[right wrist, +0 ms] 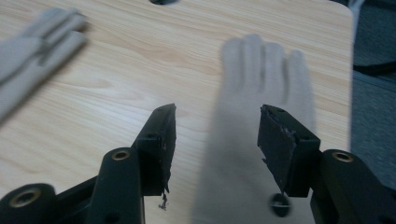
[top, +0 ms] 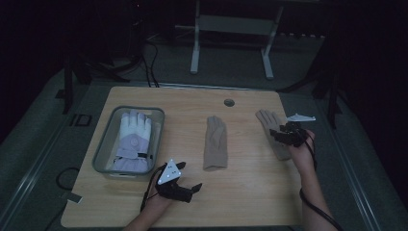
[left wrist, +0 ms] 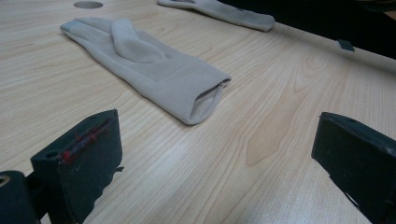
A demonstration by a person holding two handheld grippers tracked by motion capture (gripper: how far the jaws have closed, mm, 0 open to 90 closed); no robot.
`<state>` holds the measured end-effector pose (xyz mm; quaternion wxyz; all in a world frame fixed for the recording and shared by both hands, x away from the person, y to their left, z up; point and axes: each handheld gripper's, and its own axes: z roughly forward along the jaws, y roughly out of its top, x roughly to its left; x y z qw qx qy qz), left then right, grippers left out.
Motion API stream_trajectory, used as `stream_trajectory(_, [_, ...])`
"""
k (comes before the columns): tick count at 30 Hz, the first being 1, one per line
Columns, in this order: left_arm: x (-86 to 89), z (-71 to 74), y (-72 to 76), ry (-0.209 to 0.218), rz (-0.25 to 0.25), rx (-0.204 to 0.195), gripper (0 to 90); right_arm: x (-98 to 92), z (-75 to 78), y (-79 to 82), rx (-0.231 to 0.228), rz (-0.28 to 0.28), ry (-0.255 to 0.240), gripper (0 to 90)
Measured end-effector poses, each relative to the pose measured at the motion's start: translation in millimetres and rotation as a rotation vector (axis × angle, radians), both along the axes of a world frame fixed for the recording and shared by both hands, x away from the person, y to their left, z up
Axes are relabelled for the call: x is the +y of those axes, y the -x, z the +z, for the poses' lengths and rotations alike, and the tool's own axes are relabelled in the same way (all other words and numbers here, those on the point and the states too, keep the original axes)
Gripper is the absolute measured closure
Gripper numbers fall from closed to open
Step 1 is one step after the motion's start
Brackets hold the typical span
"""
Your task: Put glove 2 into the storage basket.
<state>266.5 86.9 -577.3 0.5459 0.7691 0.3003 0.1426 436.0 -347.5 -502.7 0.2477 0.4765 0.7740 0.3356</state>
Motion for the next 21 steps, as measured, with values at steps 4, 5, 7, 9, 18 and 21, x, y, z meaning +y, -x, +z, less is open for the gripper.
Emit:
stream_trajectory(4, [0.3,-0.1,0.2,0.004,-0.005,-0.002,2.1,-7.9,-3.0,-12.5,0.017,-0.003,-0.004,45.9])
stream_trajectory(5, [0.2,-0.1,0.3,0.005,-0.007,-0.003,2.1,-9.6,-4.6,-16.2,0.025,-0.005,0.001,45.8])
stream_trajectory(7, [0.1,0.0,0.4,0.003,-0.008,-0.003,2.1,-13.3,-8.4,-23.6,0.034,-0.021,0.001,45.9])
stream_trajectory(9, [0.1,-0.1,0.2,0.005,-0.008,0.000,2.0,-16.1,-11.5,-29.2,0.045,-0.029,0.009,45.7])
stream_trajectory(18, [1.2,-0.4,-1.0,0.019,-0.017,0.011,2.1,-22.4,-36.3,-53.4,0.140,-0.029,0.072,45.1])
stream_trajectory(21, [1.3,-0.3,-1.2,0.018,-0.017,0.013,2.1,-23.0,-39.5,-50.9,0.151,-0.037,0.022,60.7])
